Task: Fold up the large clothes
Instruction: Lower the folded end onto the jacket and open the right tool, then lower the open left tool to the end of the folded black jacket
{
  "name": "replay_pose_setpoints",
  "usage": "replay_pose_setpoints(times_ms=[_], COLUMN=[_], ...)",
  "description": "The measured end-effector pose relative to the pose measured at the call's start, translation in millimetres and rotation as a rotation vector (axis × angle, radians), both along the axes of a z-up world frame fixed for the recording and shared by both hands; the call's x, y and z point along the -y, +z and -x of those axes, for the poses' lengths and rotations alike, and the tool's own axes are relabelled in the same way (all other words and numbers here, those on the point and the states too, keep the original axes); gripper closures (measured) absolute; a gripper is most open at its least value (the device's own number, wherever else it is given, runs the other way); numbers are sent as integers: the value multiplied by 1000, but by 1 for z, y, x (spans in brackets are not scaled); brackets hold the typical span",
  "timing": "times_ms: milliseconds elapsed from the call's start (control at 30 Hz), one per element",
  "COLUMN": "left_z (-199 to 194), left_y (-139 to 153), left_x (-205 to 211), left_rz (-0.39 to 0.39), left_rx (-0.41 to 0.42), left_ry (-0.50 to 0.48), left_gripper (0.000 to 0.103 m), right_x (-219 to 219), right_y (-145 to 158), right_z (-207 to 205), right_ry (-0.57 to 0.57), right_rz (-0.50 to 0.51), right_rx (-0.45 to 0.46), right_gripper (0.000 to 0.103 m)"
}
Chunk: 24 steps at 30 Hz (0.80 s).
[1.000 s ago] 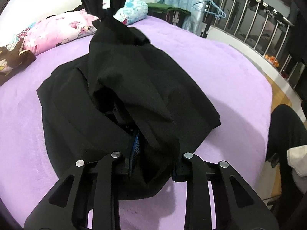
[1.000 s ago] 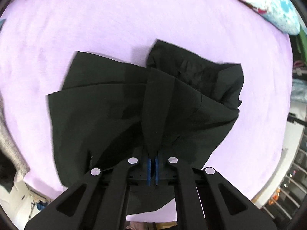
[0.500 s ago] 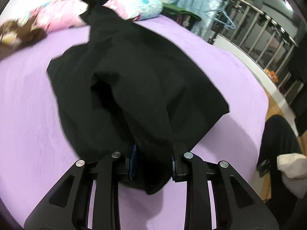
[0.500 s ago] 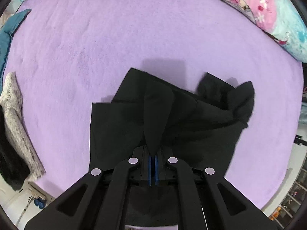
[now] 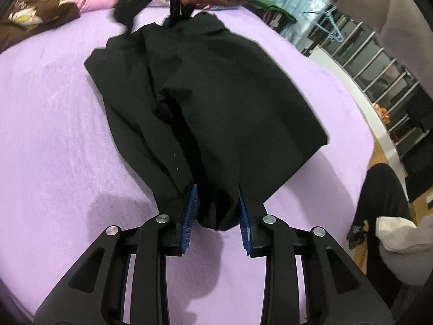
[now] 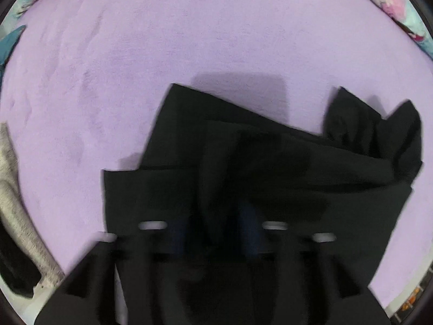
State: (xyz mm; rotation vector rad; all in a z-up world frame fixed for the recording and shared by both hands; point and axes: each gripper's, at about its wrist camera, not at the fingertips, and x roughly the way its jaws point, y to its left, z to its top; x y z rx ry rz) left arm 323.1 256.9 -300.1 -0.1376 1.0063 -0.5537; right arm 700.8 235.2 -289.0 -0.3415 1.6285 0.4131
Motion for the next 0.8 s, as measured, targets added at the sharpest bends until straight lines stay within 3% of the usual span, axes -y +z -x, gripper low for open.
replay_pose_setpoints(times_ms=[33, 67, 100, 200, 333, 500, 633, 800], left_z=[1, 4, 5, 10, 10, -8, -25, -38], left_y=[6, 15, 21, 44, 65, 71, 58, 39], left_x=[-1, -3, -5, -15, -23, -9, -9, -23], left_rz=[0, -13, -34, -55, -19, 19, 68, 108], left_rx=[14, 41, 58, 128, 149, 140, 76, -20], left_ry=[-7, 0, 19, 94, 157, 195, 238, 350], left_gripper=[71, 58, 38, 10, 6, 6, 6, 6], right_x=[0, 1, 3, 17, 64, 145, 225, 277], right_y=[6, 14, 28, 64, 109, 132, 117, 70], right_z=[4, 8, 14, 25, 39, 47, 58, 72], right_ry=[8, 18, 34, 59, 58, 42, -53, -120], right_rz=[-14, -33, -72, -173, -330, -433, -513, -559], right_rx=[-3, -6, -4, 14, 22, 60, 65, 57], right_gripper=[20, 20, 20, 18, 14, 14, 14, 14])
